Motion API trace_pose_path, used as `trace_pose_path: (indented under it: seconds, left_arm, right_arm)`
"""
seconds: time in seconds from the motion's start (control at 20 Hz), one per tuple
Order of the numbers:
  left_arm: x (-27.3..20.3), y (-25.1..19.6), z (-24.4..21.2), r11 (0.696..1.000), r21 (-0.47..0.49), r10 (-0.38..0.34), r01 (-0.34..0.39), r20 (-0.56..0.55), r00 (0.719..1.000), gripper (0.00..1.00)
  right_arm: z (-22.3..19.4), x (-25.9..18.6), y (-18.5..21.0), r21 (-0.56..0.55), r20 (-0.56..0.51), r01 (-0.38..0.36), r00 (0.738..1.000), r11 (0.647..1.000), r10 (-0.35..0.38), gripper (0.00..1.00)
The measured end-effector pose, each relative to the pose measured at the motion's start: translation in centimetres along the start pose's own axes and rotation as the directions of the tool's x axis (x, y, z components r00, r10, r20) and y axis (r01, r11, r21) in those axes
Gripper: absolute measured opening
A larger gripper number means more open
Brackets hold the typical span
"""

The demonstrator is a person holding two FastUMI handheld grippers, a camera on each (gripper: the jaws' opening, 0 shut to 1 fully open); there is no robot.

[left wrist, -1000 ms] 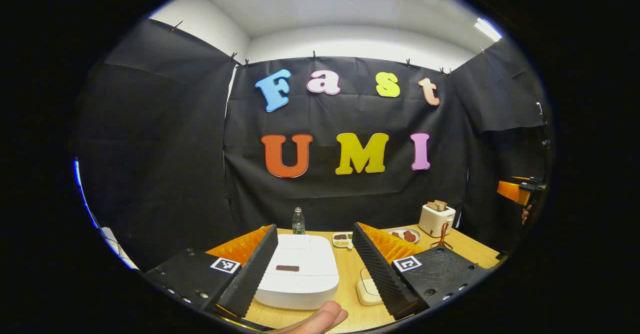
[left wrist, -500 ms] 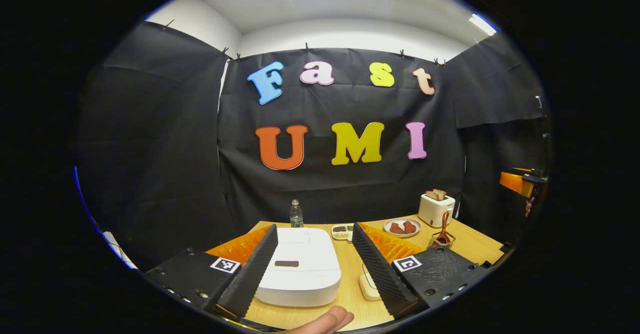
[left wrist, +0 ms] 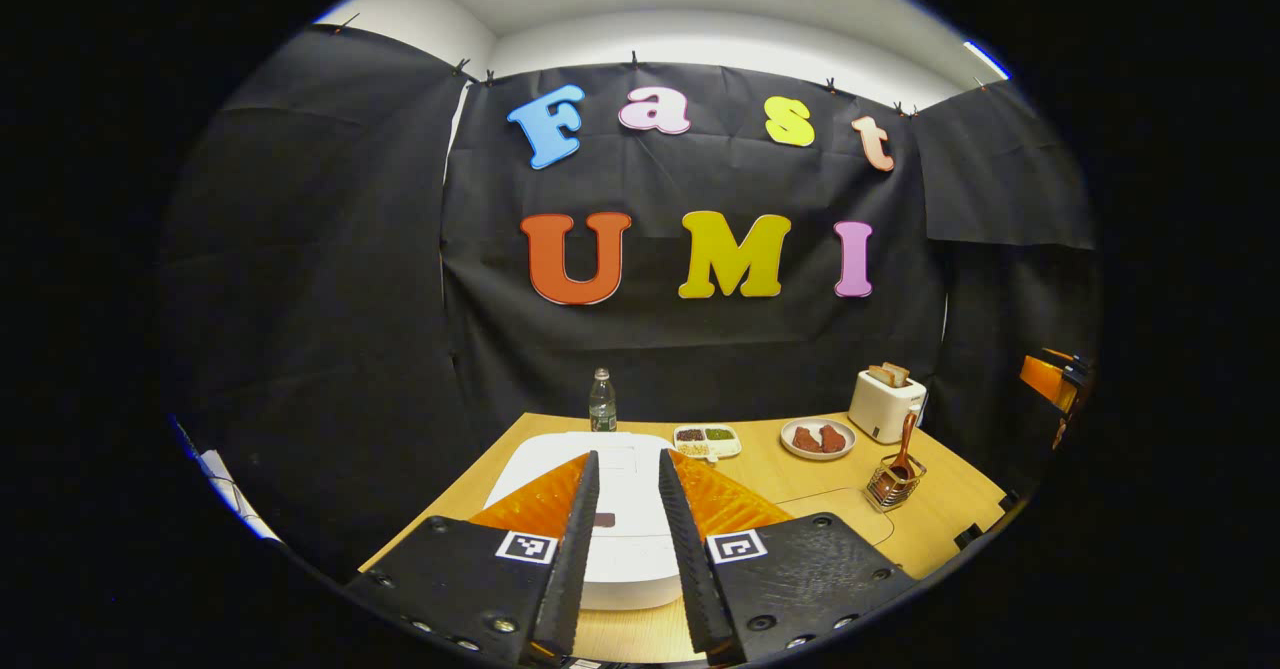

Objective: Close the left gripper, press the button to open the rice cooker; take a wooden spoon from the chopstick holder with the right hand, scoop a spoonful of rice and pour it into the rice cooker, then put the wooden spoon back into the chopstick holder.

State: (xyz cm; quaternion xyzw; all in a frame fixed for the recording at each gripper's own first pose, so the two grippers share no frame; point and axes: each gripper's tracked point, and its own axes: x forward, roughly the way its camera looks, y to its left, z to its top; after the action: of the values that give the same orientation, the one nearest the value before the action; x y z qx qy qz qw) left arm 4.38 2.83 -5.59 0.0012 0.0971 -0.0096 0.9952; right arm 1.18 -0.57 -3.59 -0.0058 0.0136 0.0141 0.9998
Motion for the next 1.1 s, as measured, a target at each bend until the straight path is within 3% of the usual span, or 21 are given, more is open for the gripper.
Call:
trace_pose_path:
  seconds: [0.15,0.35,0.5,0.65,0.7,0.95,1.1]
  left_arm:
    - [1.4,-0.6,-0.3,0.998,-0.004,-0.057,0.057,-0.045,0.997,0.4]
    - [3.7,1.1,-1.6,0.999,0.032,0.017,-0.013,-0.113,0.993,0.41]
    - [5.0,2.5,-2.9,0.996,-0.012,0.08,-0.084,-0.176,0.981,0.0]
    - [6.0,3.0,-4.4,0.995,-0.019,0.087,-0.094,-0.238,0.967,0.0]
    - [6.5,3.1,-5.3,0.996,-0.007,0.084,-0.089,-0.264,0.961,0.0]
    - [7.7,4.1,-8.4,0.995,0.016,0.1,-0.102,-0.388,0.916,0.0]
    - [8.5,3.5,-9.3,0.996,0.01,0.09,-0.094,-0.404,0.91,0.0]
  right_arm:
    - [-0.2,0.2,0.1,-0.007,0.002,-0.003,1.0,1.0,0.003,1.0]
    - [0.2,0.0,0.7,-0.03,0.008,-0.028,1.0,0.999,0.028,1.0]
    - [0.3,-0.3,0.6,-0.049,0.027,-0.039,0.999,0.998,0.04,1.0]
    - [-0.3,-0.6,0.0,-0.052,0.029,-0.029,0.999,0.998,0.031,1.0]
    - [-0.7,-0.6,0.1,-0.048,0.023,-0.036,0.999,0.998,0.037,0.96]
    - [-2.8,0.4,-0.5,-0.051,-0.023,-0.034,0.999,0.998,0.033,0.96]
    - [-3.8,0.9,-0.7,-0.036,-0.046,-0.039,0.998,0.999,0.037,1.0]
